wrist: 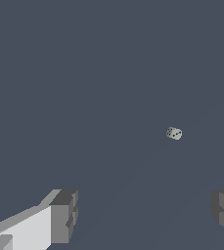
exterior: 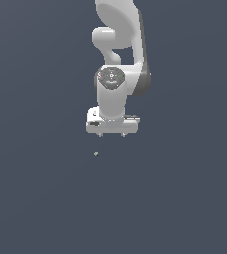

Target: Pick up the object and move it to a goal position.

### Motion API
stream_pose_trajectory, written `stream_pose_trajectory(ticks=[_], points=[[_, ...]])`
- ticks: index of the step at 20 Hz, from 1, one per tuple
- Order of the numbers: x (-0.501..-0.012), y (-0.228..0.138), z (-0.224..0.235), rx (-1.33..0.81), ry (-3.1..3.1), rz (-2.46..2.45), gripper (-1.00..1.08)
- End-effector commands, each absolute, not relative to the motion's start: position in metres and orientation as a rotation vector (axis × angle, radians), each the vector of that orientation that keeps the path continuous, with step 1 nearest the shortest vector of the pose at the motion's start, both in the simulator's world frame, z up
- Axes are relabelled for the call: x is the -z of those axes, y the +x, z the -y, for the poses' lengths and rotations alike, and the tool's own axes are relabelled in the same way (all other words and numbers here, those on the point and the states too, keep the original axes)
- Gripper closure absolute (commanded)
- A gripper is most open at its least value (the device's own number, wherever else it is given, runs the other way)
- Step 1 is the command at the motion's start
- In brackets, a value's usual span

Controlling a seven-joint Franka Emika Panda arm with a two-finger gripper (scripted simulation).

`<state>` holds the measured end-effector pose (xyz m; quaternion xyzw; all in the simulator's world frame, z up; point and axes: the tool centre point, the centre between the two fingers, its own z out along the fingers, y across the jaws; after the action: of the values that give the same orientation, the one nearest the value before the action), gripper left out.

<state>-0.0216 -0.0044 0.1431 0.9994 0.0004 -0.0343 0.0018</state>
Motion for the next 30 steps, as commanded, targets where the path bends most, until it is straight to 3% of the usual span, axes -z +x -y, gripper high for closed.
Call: stream_pose_trajectory(ticks=[1, 30], points=[[-0.143, -0.022, 0.004, 0.108, 3.136, -0.001, -0.92], [-0.138, -0.018, 0.007, 0.09, 3.141, -0.3, -0.92]])
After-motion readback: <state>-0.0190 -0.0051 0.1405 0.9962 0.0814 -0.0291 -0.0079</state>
